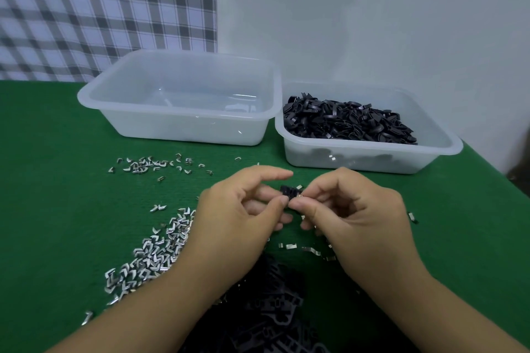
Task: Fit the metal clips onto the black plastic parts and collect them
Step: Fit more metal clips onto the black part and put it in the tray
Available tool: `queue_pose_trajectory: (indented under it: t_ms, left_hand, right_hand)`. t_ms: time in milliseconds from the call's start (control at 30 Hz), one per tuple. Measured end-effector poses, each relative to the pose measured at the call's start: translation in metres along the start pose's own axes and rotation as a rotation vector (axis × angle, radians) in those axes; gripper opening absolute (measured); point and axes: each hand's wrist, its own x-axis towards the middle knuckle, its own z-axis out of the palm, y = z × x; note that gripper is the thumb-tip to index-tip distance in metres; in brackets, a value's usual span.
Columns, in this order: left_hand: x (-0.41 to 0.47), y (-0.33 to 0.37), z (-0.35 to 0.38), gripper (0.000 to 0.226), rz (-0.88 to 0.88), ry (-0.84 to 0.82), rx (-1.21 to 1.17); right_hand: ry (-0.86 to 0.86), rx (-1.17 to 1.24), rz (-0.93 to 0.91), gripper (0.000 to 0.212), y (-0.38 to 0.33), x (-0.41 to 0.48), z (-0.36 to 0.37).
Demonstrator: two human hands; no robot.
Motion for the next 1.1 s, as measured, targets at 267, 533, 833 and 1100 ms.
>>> queue_pose_trajectory:
  t_ms: [267,533,833,1100]
  left_hand:
    - [-0.004,0.001,0.001,0.02,0.328,-0.03,0.37]
    - [-0.003,-0.001,-0.001,0.024,0.418,-0.002,0.416]
    - [-0.002,-0.004,-0.002,0.022,0.468,-0.022,0.422]
    - [-0.003,-0.001,-0.003,0.02,0.504,0.011,0.489]
  right_hand:
    - [0.092,-0.148,-0.066,0.013,-0.004,0.002,-0.003]
    - [0.057,0.004,0.129,0.015,-0.003,0.006,-0.006]
    - [-0.091,0.038,0.131,0.019,-0.004,0.011,-0.016]
    - [-0.108,0.026,0.145,0.022,-0.002,0.012,-0.017]
